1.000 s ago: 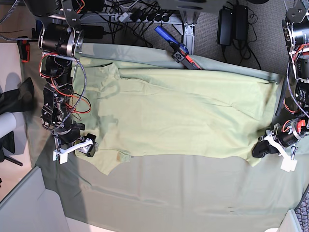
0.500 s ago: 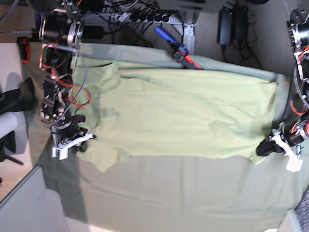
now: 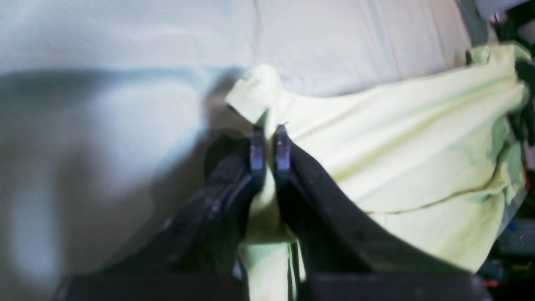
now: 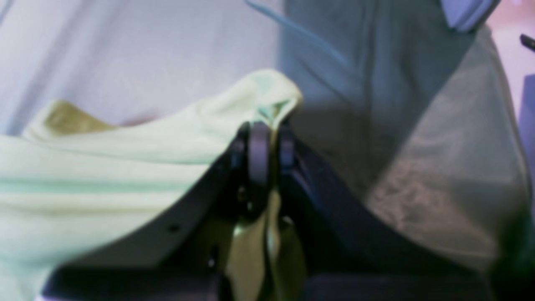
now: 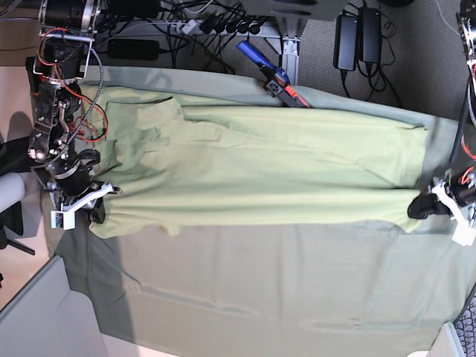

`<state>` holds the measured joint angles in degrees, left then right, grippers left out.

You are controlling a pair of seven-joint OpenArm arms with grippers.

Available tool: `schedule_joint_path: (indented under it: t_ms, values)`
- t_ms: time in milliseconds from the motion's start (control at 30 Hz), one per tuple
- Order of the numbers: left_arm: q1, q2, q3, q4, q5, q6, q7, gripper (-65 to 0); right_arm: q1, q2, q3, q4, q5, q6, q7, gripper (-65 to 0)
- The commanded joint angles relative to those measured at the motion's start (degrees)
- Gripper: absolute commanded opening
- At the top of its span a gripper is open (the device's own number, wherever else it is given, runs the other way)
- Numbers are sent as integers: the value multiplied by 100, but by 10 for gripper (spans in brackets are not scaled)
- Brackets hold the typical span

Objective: Fold the T-shirt properly
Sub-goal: 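Fold the grasped edge over onto the first fold with both grippers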

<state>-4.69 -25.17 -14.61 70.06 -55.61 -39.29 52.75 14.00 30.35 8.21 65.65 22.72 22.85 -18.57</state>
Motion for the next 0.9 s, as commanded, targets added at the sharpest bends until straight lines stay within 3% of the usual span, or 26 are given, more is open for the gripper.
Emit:
schedule_joint_path:
  t_ms: [0,233,600,633,700,733,767,867]
  values:
    - [-9,-155,-42,240,-96,-71,-103,-650,98,175,46,98,50,57,35,-650]
    - [457,-153,-42,885,-94,-71,-105,-650,-229,199,157,107,238,55,11,-650]
    - [675,-149,-39,914,-94,-71,-114,-650,-745,116,413,151,323,52,31,-650]
    - [675,-146,-39,914,-96,-71,-140,-650,-791,87,413,151,323,52,31,-622]
    - [675,-136,-39,914,-83,-71,-160,-650,-855,24,415,151,326,44,11,-370]
    - [675,-129,-39,914,-87,-71,-168,-650,-879,0,415,151,367,44,11,-269]
    - [675,-131,-39,914,-85,-71,-173,-650,-881,-9,417,151,442,44,9,-212]
    - [675,-133,-39,914,-83,-71,-170,-650,-863,-9,496,166,664,46,11,-208]
